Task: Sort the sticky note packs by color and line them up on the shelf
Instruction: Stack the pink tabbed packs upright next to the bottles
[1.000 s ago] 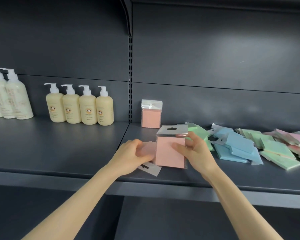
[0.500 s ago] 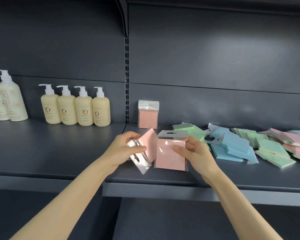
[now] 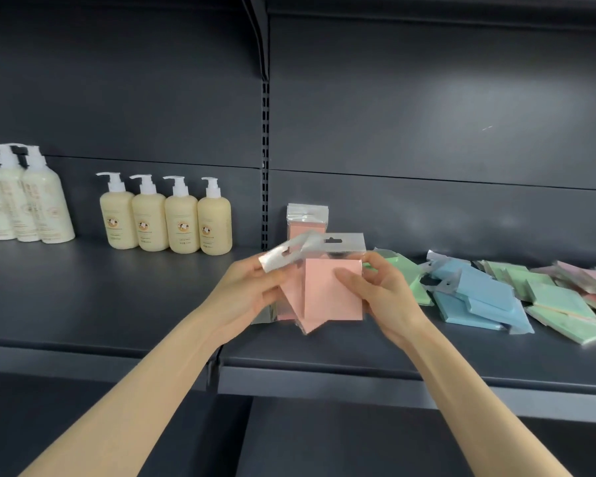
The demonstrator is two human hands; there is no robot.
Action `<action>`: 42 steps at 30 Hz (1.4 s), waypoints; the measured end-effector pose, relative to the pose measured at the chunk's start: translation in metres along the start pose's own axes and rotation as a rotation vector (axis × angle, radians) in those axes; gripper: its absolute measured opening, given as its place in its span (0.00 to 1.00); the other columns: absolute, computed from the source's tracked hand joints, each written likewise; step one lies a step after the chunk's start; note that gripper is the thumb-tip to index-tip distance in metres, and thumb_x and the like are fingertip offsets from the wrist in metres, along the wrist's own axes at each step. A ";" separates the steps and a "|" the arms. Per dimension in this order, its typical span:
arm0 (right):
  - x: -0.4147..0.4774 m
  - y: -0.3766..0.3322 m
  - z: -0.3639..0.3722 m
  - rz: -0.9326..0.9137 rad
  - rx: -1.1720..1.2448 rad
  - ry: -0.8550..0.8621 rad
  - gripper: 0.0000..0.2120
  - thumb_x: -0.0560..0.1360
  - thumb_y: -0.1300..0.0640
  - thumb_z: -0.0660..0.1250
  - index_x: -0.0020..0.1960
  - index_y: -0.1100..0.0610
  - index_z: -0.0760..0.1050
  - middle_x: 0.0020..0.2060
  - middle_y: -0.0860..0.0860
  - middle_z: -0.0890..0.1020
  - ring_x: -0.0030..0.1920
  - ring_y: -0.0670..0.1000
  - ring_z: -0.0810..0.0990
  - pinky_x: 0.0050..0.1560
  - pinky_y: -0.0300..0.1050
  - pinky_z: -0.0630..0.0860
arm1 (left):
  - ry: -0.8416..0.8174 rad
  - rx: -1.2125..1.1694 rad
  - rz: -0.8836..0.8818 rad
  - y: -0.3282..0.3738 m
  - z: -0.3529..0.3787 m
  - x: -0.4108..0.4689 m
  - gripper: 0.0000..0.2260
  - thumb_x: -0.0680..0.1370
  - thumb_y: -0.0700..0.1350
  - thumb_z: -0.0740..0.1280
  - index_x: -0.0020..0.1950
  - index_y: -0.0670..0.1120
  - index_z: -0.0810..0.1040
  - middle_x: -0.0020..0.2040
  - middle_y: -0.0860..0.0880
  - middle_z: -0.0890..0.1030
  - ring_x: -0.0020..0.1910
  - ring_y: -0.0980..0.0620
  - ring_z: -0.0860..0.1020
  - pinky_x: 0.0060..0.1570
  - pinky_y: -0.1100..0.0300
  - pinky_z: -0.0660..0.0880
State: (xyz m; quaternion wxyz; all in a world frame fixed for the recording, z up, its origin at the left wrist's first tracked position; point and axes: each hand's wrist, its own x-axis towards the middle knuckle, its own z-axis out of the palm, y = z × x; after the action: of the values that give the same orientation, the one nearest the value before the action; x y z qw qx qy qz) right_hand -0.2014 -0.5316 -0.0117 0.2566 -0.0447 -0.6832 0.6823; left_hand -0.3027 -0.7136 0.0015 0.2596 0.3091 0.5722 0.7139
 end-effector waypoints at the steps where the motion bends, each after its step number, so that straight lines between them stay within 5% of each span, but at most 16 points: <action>1: 0.001 0.000 0.002 -0.013 0.001 0.012 0.07 0.74 0.64 0.68 0.51 0.58 0.75 0.43 0.52 0.85 0.43 0.54 0.82 0.41 0.47 0.80 | -0.004 0.020 -0.023 -0.003 0.001 -0.001 0.21 0.72 0.41 0.70 0.64 0.44 0.74 0.57 0.44 0.82 0.55 0.46 0.81 0.54 0.51 0.78; 6: 0.003 0.005 0.011 -0.024 -0.068 0.049 0.06 0.75 0.61 0.68 0.52 0.55 0.75 0.46 0.51 0.84 0.45 0.50 0.82 0.46 0.51 0.80 | 0.196 0.233 0.004 -0.014 0.007 0.003 0.16 0.72 0.38 0.72 0.59 0.41 0.76 0.48 0.43 0.84 0.45 0.47 0.84 0.44 0.53 0.81; 10: 0.008 0.006 0.011 0.003 -0.261 0.022 0.09 0.77 0.56 0.65 0.54 0.60 0.73 0.49 0.52 0.82 0.45 0.48 0.81 0.48 0.43 0.78 | 0.086 0.310 0.047 -0.015 0.007 0.006 0.14 0.75 0.36 0.69 0.58 0.48 0.77 0.49 0.46 0.84 0.48 0.52 0.83 0.47 0.60 0.80; 12: 0.009 0.008 0.006 0.064 -0.286 -0.032 0.12 0.78 0.55 0.65 0.58 0.61 0.72 0.52 0.55 0.82 0.49 0.50 0.81 0.53 0.48 0.78 | 0.067 0.385 0.073 -0.016 0.005 0.008 0.14 0.76 0.36 0.68 0.56 0.53 0.78 0.48 0.49 0.84 0.48 0.54 0.82 0.50 0.61 0.78; 16: 0.008 0.009 -0.006 0.109 -0.250 -0.142 0.14 0.76 0.64 0.66 0.60 0.56 0.72 0.53 0.52 0.83 0.53 0.51 0.82 0.50 0.45 0.78 | 0.050 0.521 0.113 -0.017 0.003 0.012 0.14 0.76 0.39 0.68 0.53 0.59 0.76 0.48 0.55 0.83 0.48 0.60 0.81 0.51 0.66 0.75; 20: 0.009 0.010 -0.009 0.066 -0.211 -0.045 0.12 0.74 0.66 0.68 0.55 0.55 0.73 0.51 0.53 0.83 0.48 0.52 0.82 0.47 0.44 0.79 | 0.046 0.678 0.116 -0.022 -0.002 0.020 0.15 0.75 0.44 0.70 0.60 0.54 0.76 0.55 0.55 0.81 0.54 0.59 0.78 0.55 0.65 0.70; 27: 0.009 0.017 -0.022 -0.019 -0.148 0.070 0.12 0.75 0.69 0.66 0.54 0.55 0.74 0.49 0.50 0.82 0.50 0.49 0.82 0.46 0.37 0.79 | -0.025 1.124 -0.142 -0.027 -0.014 0.035 0.34 0.72 0.53 0.71 0.74 0.46 0.62 0.72 0.49 0.67 0.66 0.51 0.69 0.64 0.56 0.68; 32: 0.007 0.026 -0.026 -0.055 -0.137 0.122 0.13 0.74 0.70 0.65 0.54 0.56 0.75 0.51 0.52 0.83 0.52 0.49 0.81 0.51 0.40 0.79 | -0.030 1.148 -0.204 -0.025 -0.011 0.041 0.36 0.72 0.54 0.72 0.74 0.45 0.60 0.71 0.48 0.67 0.66 0.50 0.70 0.58 0.61 0.69; 36: 0.007 0.028 -0.026 -0.077 -0.163 0.105 0.13 0.74 0.70 0.65 0.54 0.55 0.74 0.51 0.52 0.82 0.51 0.49 0.81 0.53 0.42 0.78 | -0.031 1.176 -0.256 -0.025 -0.015 0.045 0.39 0.71 0.58 0.71 0.75 0.45 0.59 0.72 0.48 0.64 0.68 0.50 0.67 0.63 0.58 0.67; 42: 0.007 0.030 -0.025 -0.073 -0.143 0.107 0.13 0.74 0.68 0.66 0.54 0.53 0.74 0.51 0.50 0.83 0.53 0.51 0.81 0.54 0.45 0.79 | 0.106 0.905 0.024 -0.028 -0.016 0.035 0.35 0.64 0.44 0.80 0.68 0.48 0.68 0.61 0.51 0.65 0.58 0.57 0.68 0.55 0.66 0.63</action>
State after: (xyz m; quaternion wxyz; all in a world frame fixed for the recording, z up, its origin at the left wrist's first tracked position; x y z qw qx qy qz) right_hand -0.2062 -0.5041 -0.0400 0.3136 -0.0744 -0.7168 0.6184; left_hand -0.3378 -0.6927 -0.0232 0.0603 0.3611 0.8353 0.4101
